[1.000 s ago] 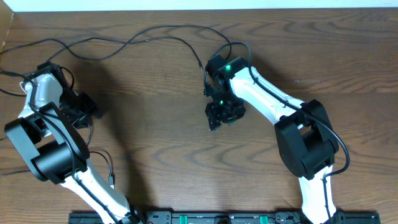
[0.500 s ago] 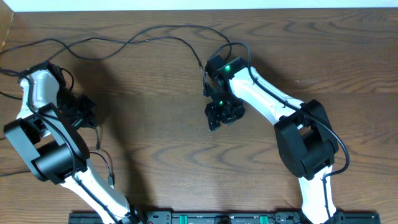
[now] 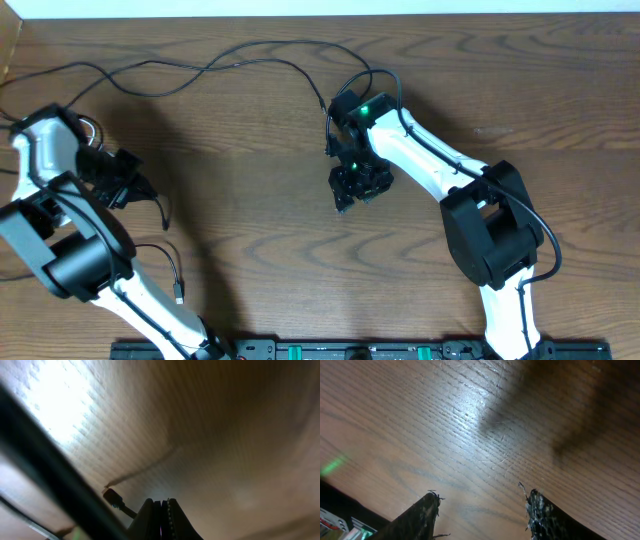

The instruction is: Untangle cables

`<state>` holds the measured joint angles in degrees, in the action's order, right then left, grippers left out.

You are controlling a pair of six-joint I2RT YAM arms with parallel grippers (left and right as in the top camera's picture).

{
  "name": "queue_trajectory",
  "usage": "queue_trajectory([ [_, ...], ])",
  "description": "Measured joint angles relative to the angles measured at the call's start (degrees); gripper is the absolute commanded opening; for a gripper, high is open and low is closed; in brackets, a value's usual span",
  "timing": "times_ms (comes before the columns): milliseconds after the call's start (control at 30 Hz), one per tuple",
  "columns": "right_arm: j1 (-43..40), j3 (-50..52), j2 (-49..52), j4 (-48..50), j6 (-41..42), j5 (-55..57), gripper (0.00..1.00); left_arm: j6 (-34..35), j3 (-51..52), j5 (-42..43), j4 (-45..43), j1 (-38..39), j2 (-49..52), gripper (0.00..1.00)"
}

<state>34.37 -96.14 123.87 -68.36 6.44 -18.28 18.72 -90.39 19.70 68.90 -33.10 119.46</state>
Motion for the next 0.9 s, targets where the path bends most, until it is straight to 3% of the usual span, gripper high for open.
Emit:
queue_trajectory([
  [167,0.0,0.0,0.0,0.0,0.0,0.0,0.54,0.2,0.0,8.8,-0.5,-5.7,0.0,0.07],
  [300,0.0,0.0,0.0,0.2,0.0,0.0,0.54,0.8,-0.1,12.4,4.4,-9.5,0.0,0.08],
  [600,0.0,0.0,0.0,0.0,0.0,0.0,0.52,-3.9,-0.1,29.3,7.2,-9.9,0.0,0.07],
  [900,0.0,0.0,0.0,0.2,0.0,0.0,0.52,-7.4,-0.1,36.0,11.8,-9.9,0.0,0.07],
])
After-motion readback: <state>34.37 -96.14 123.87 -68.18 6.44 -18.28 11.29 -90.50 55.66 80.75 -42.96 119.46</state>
